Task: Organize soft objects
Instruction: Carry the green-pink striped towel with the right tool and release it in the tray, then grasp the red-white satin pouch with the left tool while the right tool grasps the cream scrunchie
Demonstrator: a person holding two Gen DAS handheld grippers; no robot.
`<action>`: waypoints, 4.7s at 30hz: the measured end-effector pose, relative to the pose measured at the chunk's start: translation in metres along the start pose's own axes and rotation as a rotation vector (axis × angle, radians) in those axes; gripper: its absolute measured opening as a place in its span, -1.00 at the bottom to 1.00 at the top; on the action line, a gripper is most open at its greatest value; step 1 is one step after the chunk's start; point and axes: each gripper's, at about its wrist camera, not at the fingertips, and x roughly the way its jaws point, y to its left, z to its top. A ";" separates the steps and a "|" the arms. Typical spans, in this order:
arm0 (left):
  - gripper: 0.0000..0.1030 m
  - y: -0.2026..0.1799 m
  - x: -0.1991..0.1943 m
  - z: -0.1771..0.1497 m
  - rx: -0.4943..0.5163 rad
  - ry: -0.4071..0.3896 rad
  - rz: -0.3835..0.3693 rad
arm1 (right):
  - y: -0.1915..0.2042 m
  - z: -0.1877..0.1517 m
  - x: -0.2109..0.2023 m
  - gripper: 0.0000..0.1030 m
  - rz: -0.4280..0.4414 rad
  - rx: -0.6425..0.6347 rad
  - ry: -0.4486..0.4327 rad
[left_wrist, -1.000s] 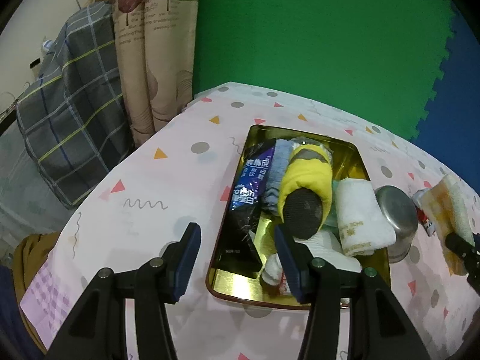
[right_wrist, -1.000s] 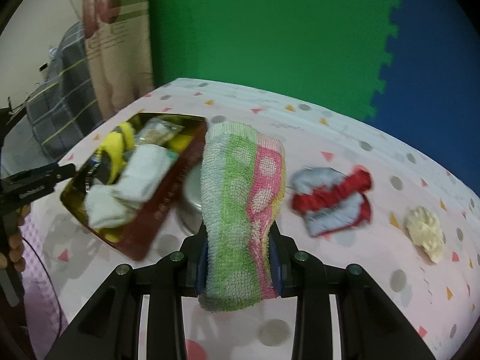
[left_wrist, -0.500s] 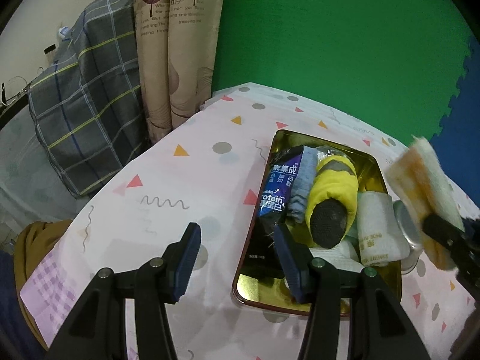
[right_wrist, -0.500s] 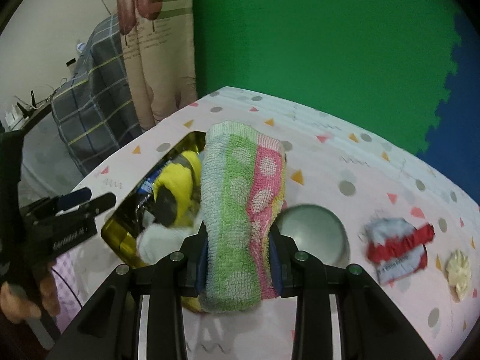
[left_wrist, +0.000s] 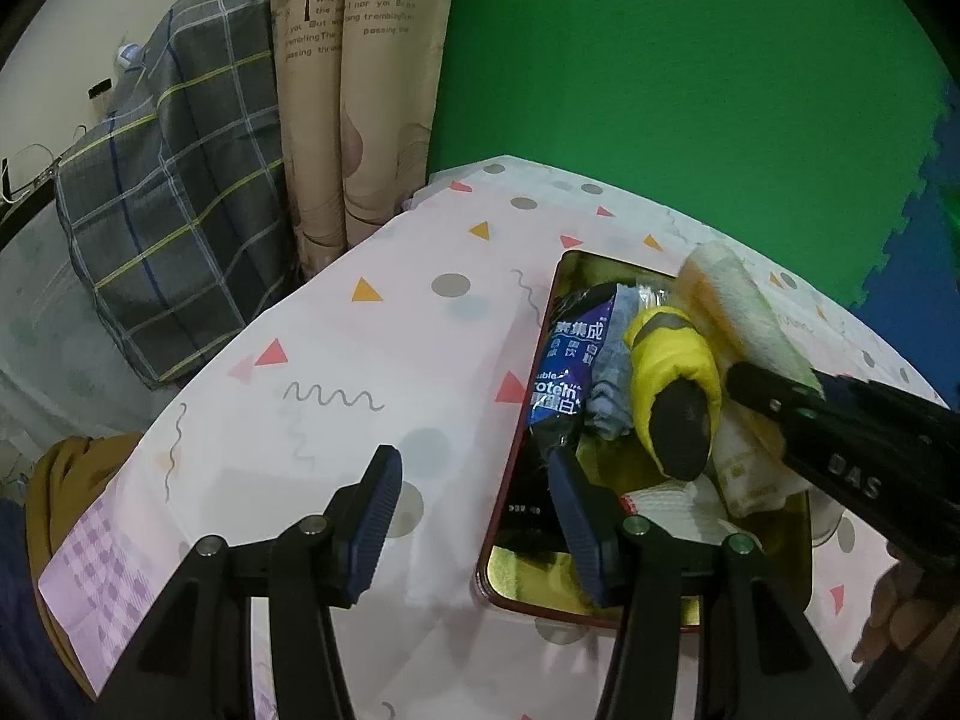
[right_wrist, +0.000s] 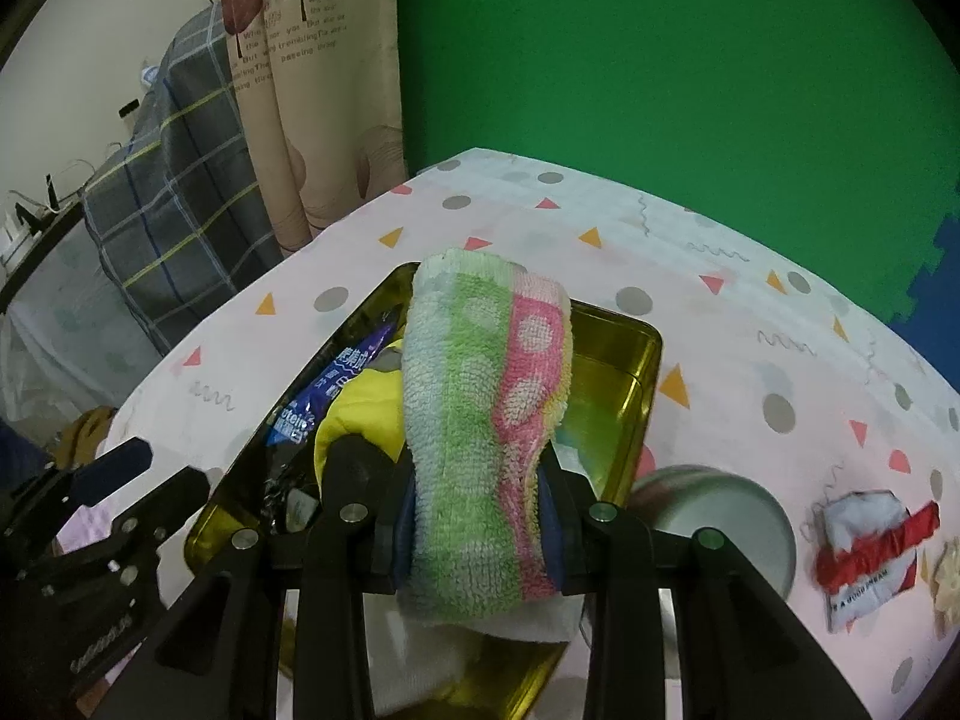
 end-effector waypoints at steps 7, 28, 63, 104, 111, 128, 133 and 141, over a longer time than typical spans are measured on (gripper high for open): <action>0.02 -0.002 0.000 -0.002 0.005 0.004 -0.005 | 0.002 -0.002 0.002 -0.26 0.024 0.003 0.007; 0.02 -0.008 -0.001 -0.002 0.021 0.003 -0.011 | -0.021 -0.055 -0.074 0.39 -0.003 0.047 -0.080; 0.02 -0.046 -0.022 -0.012 0.145 -0.033 -0.065 | -0.332 -0.193 -0.153 0.63 -0.488 0.477 -0.064; 0.02 -0.380 0.050 -0.036 0.539 0.203 -0.462 | -0.355 -0.214 -0.119 -0.44 -0.417 0.453 -0.044; 0.18 -0.397 0.075 -0.042 0.561 0.202 -0.382 | -0.354 -0.215 -0.119 -0.40 -0.414 0.450 -0.044; -0.76 -0.386 0.073 -0.041 0.530 0.169 -0.379 | -0.354 -0.215 -0.119 -0.33 -0.413 0.447 -0.043; -0.77 -0.383 0.060 -0.042 0.522 0.178 -0.404 | -0.352 -0.214 -0.118 -0.26 -0.408 0.441 -0.042; -0.77 -0.375 0.030 -0.047 0.510 0.177 -0.448 | -0.348 -0.213 -0.115 -0.17 -0.411 0.422 -0.034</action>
